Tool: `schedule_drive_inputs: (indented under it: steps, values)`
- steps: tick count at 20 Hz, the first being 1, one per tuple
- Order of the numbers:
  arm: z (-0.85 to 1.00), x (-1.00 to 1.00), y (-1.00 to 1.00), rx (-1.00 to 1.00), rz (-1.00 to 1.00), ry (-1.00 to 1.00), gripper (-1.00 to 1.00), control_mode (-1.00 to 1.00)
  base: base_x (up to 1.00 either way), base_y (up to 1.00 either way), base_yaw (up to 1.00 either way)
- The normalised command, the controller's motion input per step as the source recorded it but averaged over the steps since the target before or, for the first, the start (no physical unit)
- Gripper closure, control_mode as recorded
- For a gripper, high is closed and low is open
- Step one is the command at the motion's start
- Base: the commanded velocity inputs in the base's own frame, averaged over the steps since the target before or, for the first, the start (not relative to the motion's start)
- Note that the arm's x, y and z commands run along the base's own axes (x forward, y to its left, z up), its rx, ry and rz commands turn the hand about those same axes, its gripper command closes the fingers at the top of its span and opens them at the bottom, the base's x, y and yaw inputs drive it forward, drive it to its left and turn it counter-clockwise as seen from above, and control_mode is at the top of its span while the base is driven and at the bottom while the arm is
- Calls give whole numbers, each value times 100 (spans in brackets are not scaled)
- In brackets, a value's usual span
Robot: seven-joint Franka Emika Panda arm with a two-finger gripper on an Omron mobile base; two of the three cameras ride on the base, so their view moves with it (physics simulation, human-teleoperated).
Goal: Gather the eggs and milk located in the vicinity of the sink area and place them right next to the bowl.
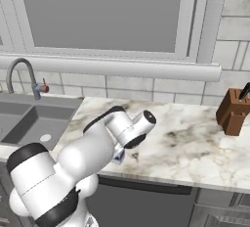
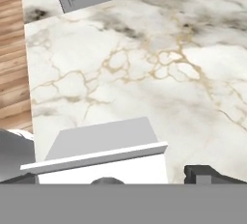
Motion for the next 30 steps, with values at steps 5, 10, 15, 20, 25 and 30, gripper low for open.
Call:
schedule_drive_inputs:
  steps: [5,10,15,20,25,30]
  values:
    - [-17,0,0,0,1,3,100,-100,0,0,0]
    - [10,-5,0,0,0,-3,100,-100,0,0,0]
    - [96,-61,5,-3,3,-36,100,-100,0,0,0]
    - [91,-61,19,-2,5,-41,100,-100,0,0,0]
    - [27,-52,50,-11,3,-41,100,-100,0,0,0]
    - [0,-27,42,-8,3,-30,100,-100,0,0,0]
